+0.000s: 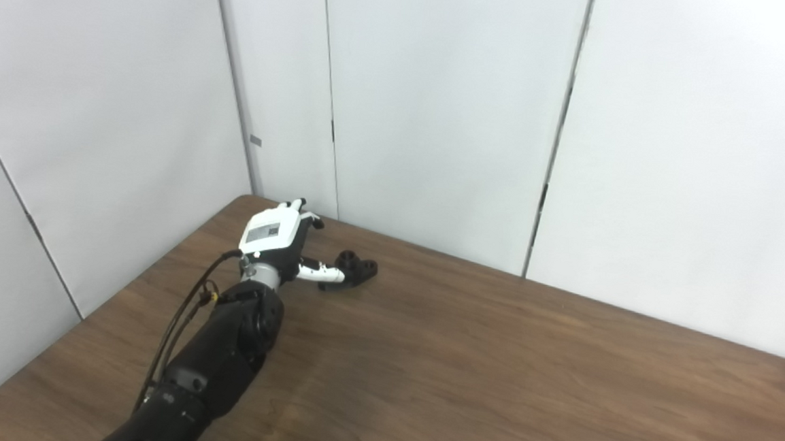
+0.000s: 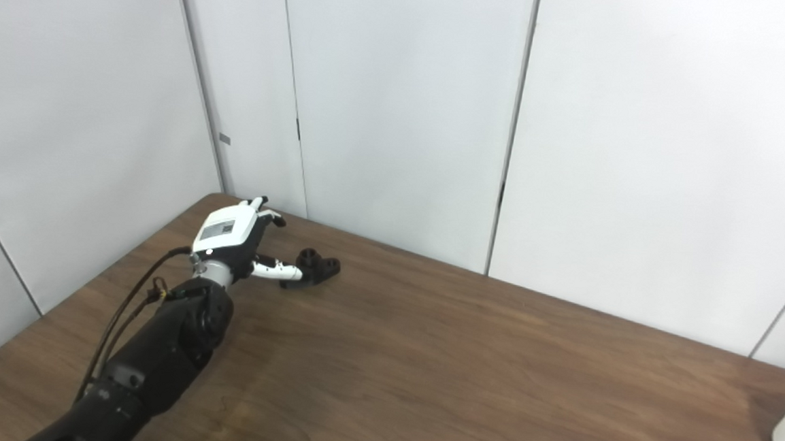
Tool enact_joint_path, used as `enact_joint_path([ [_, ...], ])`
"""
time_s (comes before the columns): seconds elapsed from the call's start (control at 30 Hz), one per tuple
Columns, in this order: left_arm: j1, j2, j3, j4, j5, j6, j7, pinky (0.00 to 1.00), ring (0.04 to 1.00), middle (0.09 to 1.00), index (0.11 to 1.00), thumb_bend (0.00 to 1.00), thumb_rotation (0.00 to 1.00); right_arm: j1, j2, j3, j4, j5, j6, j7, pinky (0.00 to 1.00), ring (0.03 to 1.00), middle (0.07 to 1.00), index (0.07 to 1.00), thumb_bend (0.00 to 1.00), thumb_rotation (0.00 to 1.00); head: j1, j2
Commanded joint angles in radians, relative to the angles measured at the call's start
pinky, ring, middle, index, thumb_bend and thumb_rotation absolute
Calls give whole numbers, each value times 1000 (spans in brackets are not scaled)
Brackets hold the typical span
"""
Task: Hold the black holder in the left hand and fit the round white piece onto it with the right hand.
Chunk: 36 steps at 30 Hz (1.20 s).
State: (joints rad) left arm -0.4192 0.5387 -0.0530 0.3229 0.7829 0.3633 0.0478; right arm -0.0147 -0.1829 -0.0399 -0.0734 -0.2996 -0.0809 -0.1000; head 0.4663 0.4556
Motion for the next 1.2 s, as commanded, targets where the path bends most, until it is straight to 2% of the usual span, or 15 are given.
enact_joint_path([
  [0.0,-53,46,4,10,6,-16,49,1000,1000,1000,795,1000,485,-18,-10,-6,-36,1,-22,-4,386,534,630,499,496,143,-1,2],
  [0.27,-66,50,-6,65,-18,-42,82,1000,1000,1000,765,1000,483,-17,-6,-4,-34,-3,-27,-5,394,540,632,499,495,141,-1,5],
  [0.47,-75,36,-13,81,-43,-50,100,1000,1000,1000,729,1000,425,-17,-7,-3,-28,-9,-38,-9,403,541,630,498,495,138,-1,9],
  [0.77,-76,33,-27,113,-78,-84,109,1000,1000,1000,722,1000,398,-4,-2,0,-59,-14,-12,-1,402,546,635,498,494,138,-8,19],
  [1.17,-90,14,-51,166,-106,-87,105,991,1000,1000,725,1000,368,3,-3,-3,-68,-10,-10,2,401,542,632,498,494,138,-19,29],
])
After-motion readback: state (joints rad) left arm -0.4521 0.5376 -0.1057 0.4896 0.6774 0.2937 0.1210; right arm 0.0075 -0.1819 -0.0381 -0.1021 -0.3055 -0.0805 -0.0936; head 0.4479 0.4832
